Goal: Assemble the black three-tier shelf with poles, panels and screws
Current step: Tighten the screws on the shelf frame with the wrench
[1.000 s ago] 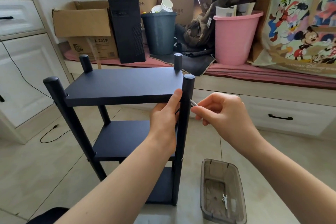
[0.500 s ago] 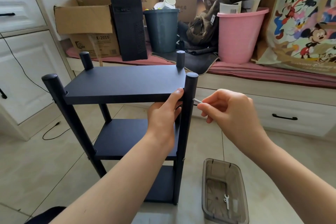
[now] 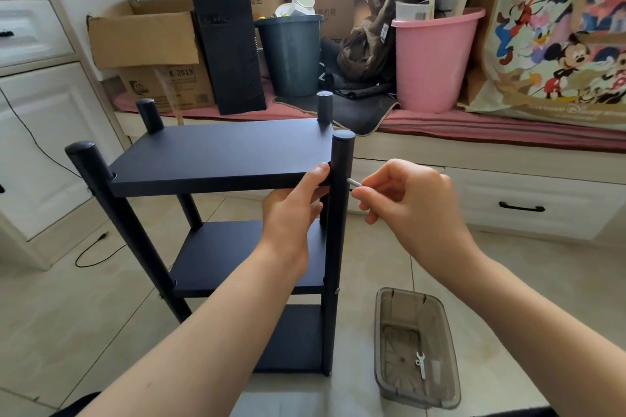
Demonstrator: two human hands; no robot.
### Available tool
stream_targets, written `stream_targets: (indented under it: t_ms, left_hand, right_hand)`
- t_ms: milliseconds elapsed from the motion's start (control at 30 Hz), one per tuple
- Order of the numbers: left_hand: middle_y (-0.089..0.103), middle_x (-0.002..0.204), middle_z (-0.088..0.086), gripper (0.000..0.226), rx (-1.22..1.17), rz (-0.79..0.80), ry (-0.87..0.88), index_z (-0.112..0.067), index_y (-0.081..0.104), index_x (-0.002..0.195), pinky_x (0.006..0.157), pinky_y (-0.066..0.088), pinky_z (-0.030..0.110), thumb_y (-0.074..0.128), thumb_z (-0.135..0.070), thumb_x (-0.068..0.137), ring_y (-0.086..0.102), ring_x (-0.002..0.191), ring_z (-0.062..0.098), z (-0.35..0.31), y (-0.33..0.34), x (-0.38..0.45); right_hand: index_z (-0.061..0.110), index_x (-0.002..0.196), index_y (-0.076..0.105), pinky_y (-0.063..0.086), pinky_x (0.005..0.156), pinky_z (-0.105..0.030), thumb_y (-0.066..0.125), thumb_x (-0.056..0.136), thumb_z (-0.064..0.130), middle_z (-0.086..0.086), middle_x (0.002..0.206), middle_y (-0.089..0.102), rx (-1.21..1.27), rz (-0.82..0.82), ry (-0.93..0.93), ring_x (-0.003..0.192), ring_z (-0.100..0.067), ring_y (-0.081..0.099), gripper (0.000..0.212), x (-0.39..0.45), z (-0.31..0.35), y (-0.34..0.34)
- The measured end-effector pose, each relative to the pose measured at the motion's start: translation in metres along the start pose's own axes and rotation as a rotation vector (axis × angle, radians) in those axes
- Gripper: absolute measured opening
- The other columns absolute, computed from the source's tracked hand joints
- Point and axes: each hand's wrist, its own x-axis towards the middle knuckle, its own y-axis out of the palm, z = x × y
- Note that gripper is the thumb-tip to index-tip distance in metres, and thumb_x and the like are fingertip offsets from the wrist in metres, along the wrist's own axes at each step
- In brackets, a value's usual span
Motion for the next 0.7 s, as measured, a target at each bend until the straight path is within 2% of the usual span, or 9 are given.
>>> stream_targets:
  t_ms: [133,300,433,700]
  left_hand:
    - [0.077,0.103,0.005,0.022,0.012,-0.001,-0.002,-0.016,0.078,0.1,0.101,0.047,0.039,0.065,-0.033,0.094,0.071,0.104,0.019,0.0006,0.001,-0.0001]
    - [0.077,0.104,0.004,0.025,0.014,-0.008,-0.014,-0.014,0.077,0.106,0.101,0.047,0.039,0.065,-0.033,0.094,0.071,0.105,0.018,0.0014,0.0002,0.0013]
    - [0.077,0.106,0.004,0.029,0.018,-0.021,-0.019,-0.013,0.075,0.111,0.093,0.047,0.034,0.066,-0.034,0.093,0.071,0.105,0.017,0.0025,-0.0008,0.0021]
    - [0.076,0.107,0.002,0.03,0.033,-0.044,-0.028,-0.015,0.076,0.109,0.096,0.047,0.036,0.067,-0.037,0.091,0.068,0.109,0.018,0.0024,-0.0005,0.0027]
  right_hand:
    - [0.014,0.077,0.067,0.054,0.06,-0.018,0.077,0.084,0.014,0.007,0.062,0.069,-0.002,0.004,0.001,0.052,-0.005,0.066,0.012,0.0016,0.0002,0.0031]
    - [0.014,0.077,0.068,0.052,0.058,-0.016,0.078,0.084,0.016,0.007,0.062,0.069,0.013,0.003,0.008,0.052,-0.005,0.066,0.012,0.0038,-0.0002,0.0047]
    - [0.013,0.078,0.068,0.052,0.059,-0.016,0.078,0.084,0.016,0.007,0.063,0.07,0.016,0.004,0.017,0.052,-0.005,0.066,0.012,0.0052,0.0005,0.0063]
    - [0.015,0.077,0.067,0.052,0.06,-0.016,0.078,0.084,0.015,0.007,0.063,0.07,0.009,-0.002,-0.008,0.054,-0.005,0.066,0.013,0.0063,-0.0011,0.0064]
